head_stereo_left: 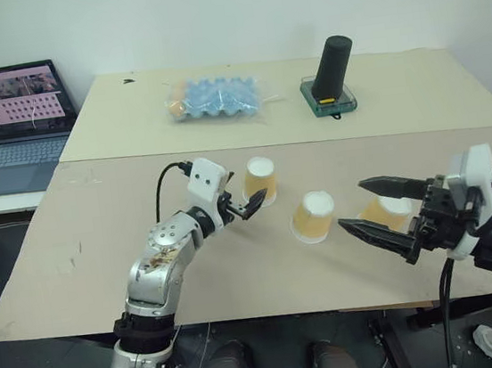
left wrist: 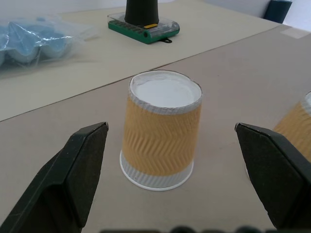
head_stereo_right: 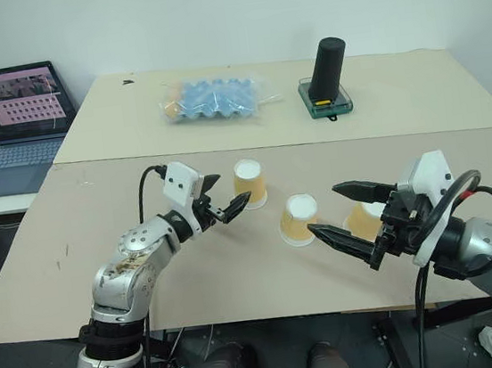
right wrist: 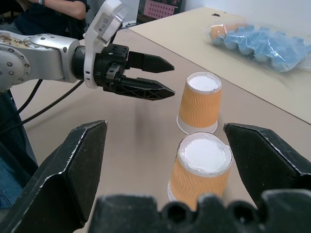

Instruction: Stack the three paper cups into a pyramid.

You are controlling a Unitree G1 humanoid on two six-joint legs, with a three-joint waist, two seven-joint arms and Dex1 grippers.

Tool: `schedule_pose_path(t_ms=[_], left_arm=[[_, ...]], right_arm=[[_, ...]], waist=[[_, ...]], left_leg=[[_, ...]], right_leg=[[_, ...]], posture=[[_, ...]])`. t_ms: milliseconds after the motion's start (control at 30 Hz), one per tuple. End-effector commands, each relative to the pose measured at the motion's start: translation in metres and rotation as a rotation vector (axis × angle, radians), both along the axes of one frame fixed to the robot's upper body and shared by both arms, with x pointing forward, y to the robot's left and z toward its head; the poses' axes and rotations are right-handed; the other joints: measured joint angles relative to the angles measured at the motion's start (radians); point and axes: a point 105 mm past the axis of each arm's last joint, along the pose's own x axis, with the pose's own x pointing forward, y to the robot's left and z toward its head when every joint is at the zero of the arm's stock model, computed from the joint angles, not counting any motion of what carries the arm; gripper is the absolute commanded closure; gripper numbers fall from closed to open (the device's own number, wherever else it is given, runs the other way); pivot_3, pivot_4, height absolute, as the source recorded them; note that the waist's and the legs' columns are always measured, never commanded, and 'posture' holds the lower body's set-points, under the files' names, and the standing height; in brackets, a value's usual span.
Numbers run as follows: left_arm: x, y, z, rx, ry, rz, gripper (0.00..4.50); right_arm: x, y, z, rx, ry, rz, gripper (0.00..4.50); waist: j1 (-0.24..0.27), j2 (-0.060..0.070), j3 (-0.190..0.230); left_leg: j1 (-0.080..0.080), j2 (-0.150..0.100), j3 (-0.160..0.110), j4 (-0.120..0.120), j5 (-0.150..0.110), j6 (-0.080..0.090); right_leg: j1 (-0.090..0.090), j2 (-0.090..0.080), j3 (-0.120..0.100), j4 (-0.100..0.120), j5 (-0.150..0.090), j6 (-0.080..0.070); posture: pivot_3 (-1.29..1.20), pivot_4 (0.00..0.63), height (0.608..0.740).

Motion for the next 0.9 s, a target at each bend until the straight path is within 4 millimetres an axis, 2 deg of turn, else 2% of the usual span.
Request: schedule_pose_path(t_ms=[33, 300, 533, 767, 900], left_arm=[[0.004, -0.011, 0.014, -0.004, -0.068, -0.027, 0.03], [0.015, -0.022, 0.013, 0.009, -0.082, -0.072, 0.03], [0.041, -0.024, 0.014, 0.038, -0.104, -0.056, 0.03], [0.049, -0.050, 0.008, 0.050, -0.111, -0.137, 0.03], [0.049, -0.056, 0.007, 0.028, -0.103, -0.158, 0.03]], right_arm=[[-0.005, 0.003, 0.012, 0.008, -0.069, 0.007, 0.00], [-0.007, 0.003, 0.013, 0.013, -0.076, -0.007, 0.00], [-0.008, 0.002, 0.013, 0.018, -0.080, -0.019, 0.00], [-0.008, 0.001, 0.014, 0.015, -0.082, -0.025, 0.00], [-0.008, 0.001, 0.014, 0.017, -0.085, -0.028, 0.00]], waist=[[0.000, 0.000, 0.000], [0.000, 0.000, 0.000], [0.000, 0.000, 0.000], [0.001, 0.000, 0.000], [-0.001, 0.000, 0.000]], left_leg=[[0.000, 0.000, 0.000, 0.000, 0.000, 0.000], [-0.001, 0.000, 0.000, 0.000, 0.000, 0.000], [-0.001, 0.000, 0.000, 0.000, 0.000, 0.000], [-0.001, 0.000, 0.001, 0.000, 0.000, 0.001], [-0.002, 0.000, 0.001, 0.000, -0.001, 0.001]], right_leg=[[0.000, 0.000, 0.000, 0.000, 0.000, 0.000], [0.000, 0.000, 0.000, 0.000, 0.000, 0.000], [0.000, 0.000, 0.000, 0.000, 0.000, 0.000], [0.000, 0.000, 0.000, 0.000, 0.000, 0.000], [0.000, 0.000, 0.000, 0.000, 0.000, 0.000]], posture=[[0.00, 0.150, 0.726], [0.00, 0.150, 0.726], [0.00, 0.150, 0.726], [0.00, 0.150, 0.726], [0.00, 0.150, 0.726]])
